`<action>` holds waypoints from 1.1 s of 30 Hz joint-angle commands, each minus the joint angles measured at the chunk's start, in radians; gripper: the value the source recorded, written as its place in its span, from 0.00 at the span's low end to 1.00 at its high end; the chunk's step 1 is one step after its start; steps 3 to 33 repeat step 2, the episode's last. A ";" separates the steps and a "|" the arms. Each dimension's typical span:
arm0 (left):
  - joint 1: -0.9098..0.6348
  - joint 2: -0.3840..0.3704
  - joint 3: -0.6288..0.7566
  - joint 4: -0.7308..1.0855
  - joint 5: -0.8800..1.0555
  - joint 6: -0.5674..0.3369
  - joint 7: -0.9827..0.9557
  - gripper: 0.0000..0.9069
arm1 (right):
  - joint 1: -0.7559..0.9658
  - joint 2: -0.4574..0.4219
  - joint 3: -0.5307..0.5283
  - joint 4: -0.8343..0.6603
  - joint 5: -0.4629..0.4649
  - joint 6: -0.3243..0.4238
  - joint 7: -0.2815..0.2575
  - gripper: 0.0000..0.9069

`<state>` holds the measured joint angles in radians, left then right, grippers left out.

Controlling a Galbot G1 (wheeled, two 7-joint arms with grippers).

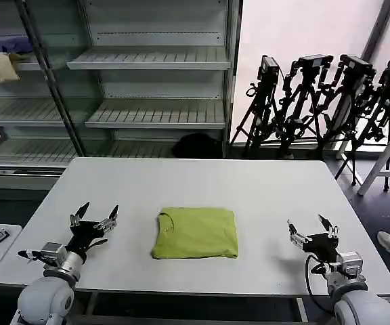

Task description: Fold and organize the clothes.

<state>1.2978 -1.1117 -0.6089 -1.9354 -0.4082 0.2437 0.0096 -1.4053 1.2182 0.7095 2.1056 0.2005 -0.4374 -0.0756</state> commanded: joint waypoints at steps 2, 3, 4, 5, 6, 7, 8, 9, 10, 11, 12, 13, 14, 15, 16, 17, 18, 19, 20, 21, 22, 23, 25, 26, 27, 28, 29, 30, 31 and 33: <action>0.002 0.003 -0.004 -0.005 -0.014 0.001 -0.003 1.00 | -0.023 0.000 -0.005 0.025 0.000 0.000 -0.016 1.00; 0.002 0.003 -0.004 -0.005 -0.014 0.001 -0.003 1.00 | -0.023 0.000 -0.005 0.025 0.000 0.000 -0.016 1.00; 0.002 0.003 -0.004 -0.005 -0.014 0.001 -0.003 1.00 | -0.023 0.000 -0.005 0.025 0.000 0.000 -0.016 1.00; 0.002 0.003 -0.004 -0.005 -0.014 0.001 -0.003 1.00 | -0.023 0.000 -0.005 0.025 0.000 0.000 -0.016 1.00; 0.002 0.003 -0.004 -0.005 -0.014 0.001 -0.003 1.00 | -0.023 0.000 -0.005 0.025 0.000 0.000 -0.016 1.00; 0.002 0.003 -0.004 -0.005 -0.014 0.001 -0.003 1.00 | -0.023 0.000 -0.005 0.025 0.000 0.000 -0.016 1.00; 0.002 0.003 -0.004 -0.005 -0.014 0.001 -0.003 1.00 | -0.023 0.000 -0.005 0.025 0.000 0.000 -0.016 1.00; 0.002 0.003 -0.004 -0.005 -0.014 0.001 -0.003 1.00 | -0.023 0.000 -0.005 0.025 0.000 0.000 -0.016 1.00; 0.002 0.003 -0.004 -0.005 -0.014 0.001 -0.003 1.00 | -0.023 0.000 -0.005 0.025 0.000 0.000 -0.016 1.00; 0.002 0.003 -0.004 -0.005 -0.014 0.001 -0.003 1.00 | -0.023 0.000 -0.005 0.025 0.000 0.000 -0.016 1.00; 0.002 0.003 -0.004 -0.005 -0.014 0.001 -0.003 1.00 | -0.023 0.000 -0.005 0.025 0.000 0.000 -0.016 1.00; 0.002 0.003 -0.004 -0.005 -0.014 0.001 -0.003 1.00 | -0.023 0.000 -0.005 0.025 0.000 0.000 -0.016 1.00; 0.002 0.003 -0.004 -0.005 -0.014 0.001 -0.003 1.00 | -0.023 0.000 -0.005 0.025 0.000 0.000 -0.016 1.00; 0.002 0.003 -0.004 -0.005 -0.014 0.001 -0.003 1.00 | -0.023 0.000 -0.005 0.025 0.000 0.000 -0.016 1.00; 0.002 0.003 -0.004 -0.005 -0.014 0.001 -0.003 1.00 | -0.023 0.000 -0.005 0.025 0.000 0.000 -0.016 1.00; 0.002 0.003 -0.004 -0.005 -0.014 0.001 -0.003 1.00 | -0.023 0.000 -0.005 0.025 0.000 0.000 -0.016 1.00; 0.002 0.003 -0.004 -0.005 -0.014 0.001 -0.003 1.00 | -0.023 0.000 -0.005 0.025 0.000 0.000 -0.016 1.00; 0.002 0.003 -0.004 -0.005 -0.014 0.001 -0.003 1.00 | -0.023 0.000 -0.005 0.025 0.000 0.000 -0.016 1.00; 0.002 0.003 -0.004 -0.005 -0.014 0.001 -0.003 1.00 | -0.023 0.000 -0.005 0.025 0.000 0.000 -0.016 1.00; 0.002 0.003 -0.004 -0.005 -0.014 0.001 -0.003 1.00 | -0.023 0.000 -0.005 0.025 0.000 0.000 -0.016 1.00; 0.002 0.003 -0.004 -0.005 -0.014 0.001 -0.003 1.00 | -0.023 0.000 -0.005 0.025 0.000 0.000 -0.016 1.00; 0.002 0.003 -0.004 -0.005 -0.014 0.001 -0.003 1.00 | -0.023 0.000 -0.005 0.025 0.000 0.000 -0.016 1.00; 0.002 0.003 -0.004 -0.005 -0.014 0.001 -0.003 1.00 | -0.023 0.000 -0.005 0.025 0.000 0.000 -0.016 1.00; 0.002 0.003 -0.004 -0.005 -0.014 0.001 -0.003 1.00 | -0.023 0.000 -0.005 0.025 0.000 0.000 -0.016 1.00; 0.002 0.003 -0.004 -0.005 -0.014 0.001 -0.003 1.00 | -0.023 0.000 -0.005 0.025 0.000 0.000 -0.016 1.00; 0.002 0.003 -0.004 -0.005 -0.014 0.001 -0.003 1.00 | -0.023 0.000 -0.005 0.025 0.000 0.000 -0.016 1.00; 0.002 0.003 -0.004 -0.005 -0.014 0.001 -0.003 1.00 | -0.023 0.000 -0.005 0.025 0.000 0.000 -0.016 1.00; 0.002 0.003 -0.004 -0.005 -0.014 0.001 -0.003 1.00 | -0.023 0.000 -0.005 0.025 0.000 0.000 -0.016 1.00; 0.002 0.003 -0.004 -0.005 -0.014 0.001 -0.003 1.00 | -0.023 0.000 -0.005 0.025 0.000 0.000 -0.016 1.00; 0.002 0.003 -0.004 -0.005 -0.014 0.001 -0.003 1.00 | -0.023 0.000 -0.005 0.025 0.000 0.000 -0.016 1.00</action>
